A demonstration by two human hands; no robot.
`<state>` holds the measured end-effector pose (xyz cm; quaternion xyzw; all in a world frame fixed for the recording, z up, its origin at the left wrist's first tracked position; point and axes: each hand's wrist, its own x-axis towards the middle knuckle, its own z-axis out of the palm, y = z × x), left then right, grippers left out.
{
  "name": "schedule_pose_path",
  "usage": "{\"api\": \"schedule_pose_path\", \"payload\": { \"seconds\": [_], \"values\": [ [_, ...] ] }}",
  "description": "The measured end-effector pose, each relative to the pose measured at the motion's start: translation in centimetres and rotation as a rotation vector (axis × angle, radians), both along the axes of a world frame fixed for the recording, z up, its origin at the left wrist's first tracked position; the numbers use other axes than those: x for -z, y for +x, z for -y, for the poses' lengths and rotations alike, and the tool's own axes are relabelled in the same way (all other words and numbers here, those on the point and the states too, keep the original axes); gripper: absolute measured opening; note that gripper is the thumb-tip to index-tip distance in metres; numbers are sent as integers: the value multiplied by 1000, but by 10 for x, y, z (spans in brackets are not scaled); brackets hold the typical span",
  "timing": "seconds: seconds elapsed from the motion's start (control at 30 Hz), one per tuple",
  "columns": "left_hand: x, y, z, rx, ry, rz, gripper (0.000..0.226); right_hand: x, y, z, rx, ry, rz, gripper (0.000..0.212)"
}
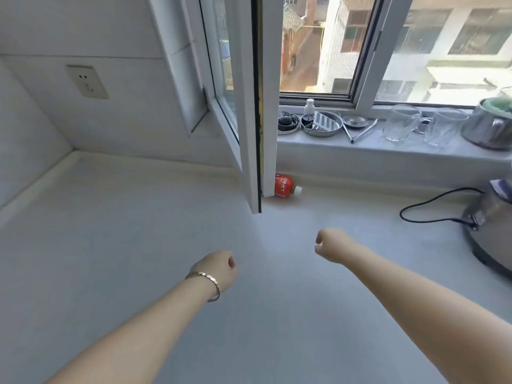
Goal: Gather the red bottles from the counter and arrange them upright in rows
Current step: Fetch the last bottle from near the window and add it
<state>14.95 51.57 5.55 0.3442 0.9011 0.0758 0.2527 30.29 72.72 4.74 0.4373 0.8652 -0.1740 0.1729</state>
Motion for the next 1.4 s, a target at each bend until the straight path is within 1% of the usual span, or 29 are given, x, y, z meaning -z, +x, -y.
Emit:
{"api": "schedule_pose_path", "payload": {
  "seconds": [0.1, 0.2, 0.27, 0.33, 0.43, 0.53, 0.63, 0.7, 0.77, 0.8, 0.83, 0.9, 0.93, 1.0, 1.03, 1.13, 1.2, 1.23, 1.27, 1.33, 1.4],
  "values": [
    [9, -17, -20, -6, -15, -3, 9, 2, -26, -33, 39, -12, -62, 43],
    [15, -33, -36, -11, -33, 3, 23, 6, -60, -63, -1, -15, -89, 50],
    [16, -46, -49, -8, -50, -1, 27, 9, -84, -82, -23, -14, -91, 54],
    [18, -59, -60, 1, -75, 0, 21, 14, -106, -98, -23, -23, -88, 52],
    [21, -73, -75, 15, -114, -5, 6, 25, -133, -116, -1, -36, -73, 46],
    [23, -85, -86, 4, -142, -29, 5, 42, -147, -124, 22, -93, -83, 48],
    [27, -93, -90, -16, -158, -24, 6, 53, -151, -128, 93, -107, -166, 46],
    [29, -96, -89, -25, -167, -9, 7, 57, -151, -127, 135, -87, -244, 38],
    [32, -97, -87, -31, -162, -3, 7, 61, -150, -118, 122, -84, -321, 29],
    [32, -96, -85, -36, -158, 4, 6, 64, -149, -111, 118, -103, -359, 22],
    [33, -96, -84, -37, -154, 13, 6, 65, -146, -103, 123, -131, -398, 21],
    [33, -93, -81, -42, -146, 28, 6, 67, -136, -86, 146, -182, -451, 29],
    [33, -90, -77, -46, -141, 35, 7, 67, -128, -78, 154, -190, -480, 30],
    [32, -81, -69, -53, -127, 56, 9, 60, -108, -66, 159, -193, -524, 40],
    [30, -76, -64, -53, -119, 58, 10, 54, -97, -61, 160, -191, -530, 39],
    [24, -57, -44, -47, -109, 38, 21, 31, -68, -49, 108, -133, -454, 23],
    [22, -47, -28, -65, -90, 43, 28, 12, -55, -37, 20, -86, -384, 19],
    [21, -44, -20, -82, -79, 49, 28, 3, -49, -28, -21, -74, -346, 17],
    [19, -41, -11, -97, -68, 52, 26, -5, -44, -19, -68, -55, -293, 16],
    [16, -33, 12, -120, -47, 44, 17, -17, -36, 6, -197, -1, -166, 27],
    [11, -26, 39, -159, -29, 22, 8, -26, -33, 36, -332, 9, -88, 33]
  ]
}}
